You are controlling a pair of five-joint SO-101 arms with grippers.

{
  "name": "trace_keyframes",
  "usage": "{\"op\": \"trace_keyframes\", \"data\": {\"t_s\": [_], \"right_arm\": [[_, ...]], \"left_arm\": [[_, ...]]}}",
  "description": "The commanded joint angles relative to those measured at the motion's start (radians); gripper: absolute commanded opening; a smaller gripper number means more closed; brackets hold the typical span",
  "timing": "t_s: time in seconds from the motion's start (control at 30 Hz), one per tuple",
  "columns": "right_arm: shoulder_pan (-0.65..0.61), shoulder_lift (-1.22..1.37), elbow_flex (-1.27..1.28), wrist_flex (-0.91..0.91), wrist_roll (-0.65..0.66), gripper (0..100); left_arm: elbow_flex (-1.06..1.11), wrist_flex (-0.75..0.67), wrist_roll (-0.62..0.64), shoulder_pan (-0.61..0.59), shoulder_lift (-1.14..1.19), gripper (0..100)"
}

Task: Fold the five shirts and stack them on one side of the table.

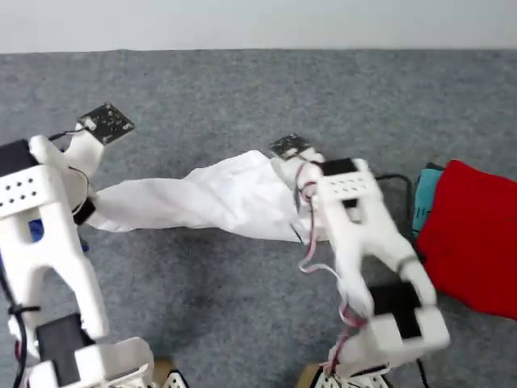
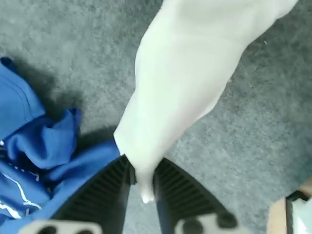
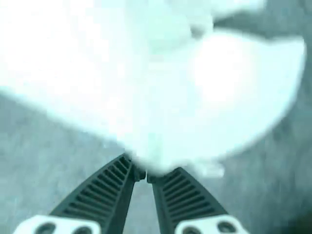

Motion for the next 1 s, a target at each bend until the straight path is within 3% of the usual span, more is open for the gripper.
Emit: {"op": "trace_keyframes", "data": {"t_s": [0.0,0.4,0.5,0.97], "right_arm": [[-0.01,0.231,-0.275,-0.027,-0.005,0.9],[0.012,0.981,-1.726,-0.013,0.002,0.9],[-0.002,1.107,-1.995,0.076,0.002,0.9],[-0.067,0.998,-1.987,0.565,-0.003,0.9]], "left_arm": [[0.047,0.026,0.009,-0.02,-0.094,0],[0.194,0.026,0.009,-0.026,-0.284,0],[0.242,0.026,0.009,-0.026,-0.325,0],[0.289,0.014,0.009,-0.026,-0.342,0]]}}
